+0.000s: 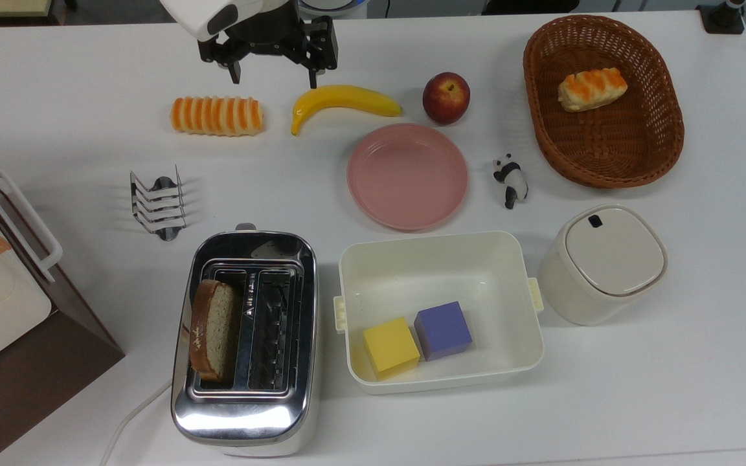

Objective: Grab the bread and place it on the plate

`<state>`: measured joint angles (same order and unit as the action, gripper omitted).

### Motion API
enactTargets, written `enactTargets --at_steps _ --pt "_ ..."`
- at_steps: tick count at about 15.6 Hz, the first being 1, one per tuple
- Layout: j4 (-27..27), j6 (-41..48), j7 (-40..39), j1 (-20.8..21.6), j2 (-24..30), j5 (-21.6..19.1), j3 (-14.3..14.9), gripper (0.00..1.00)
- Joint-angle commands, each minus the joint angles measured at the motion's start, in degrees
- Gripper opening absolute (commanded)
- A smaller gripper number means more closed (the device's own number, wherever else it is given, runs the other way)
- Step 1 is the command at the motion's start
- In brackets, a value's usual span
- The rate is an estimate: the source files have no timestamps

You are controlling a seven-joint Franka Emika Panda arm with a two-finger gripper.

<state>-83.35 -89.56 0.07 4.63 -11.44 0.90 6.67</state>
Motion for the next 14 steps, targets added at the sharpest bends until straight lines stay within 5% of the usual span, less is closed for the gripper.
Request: enactTargets --at_steps 1,11,14 --pt "-1.72 -2.98 -0.69 0.38 0.28 -0.28 0.18 1.00" --pt "-1.99 -8.61 -1.39 0.38 -0.69 -0.46 0.18 1.00" --pt "-1.90 -16.58 -0.69 -0.14 -1.91 -3.43 0.36 1.00"
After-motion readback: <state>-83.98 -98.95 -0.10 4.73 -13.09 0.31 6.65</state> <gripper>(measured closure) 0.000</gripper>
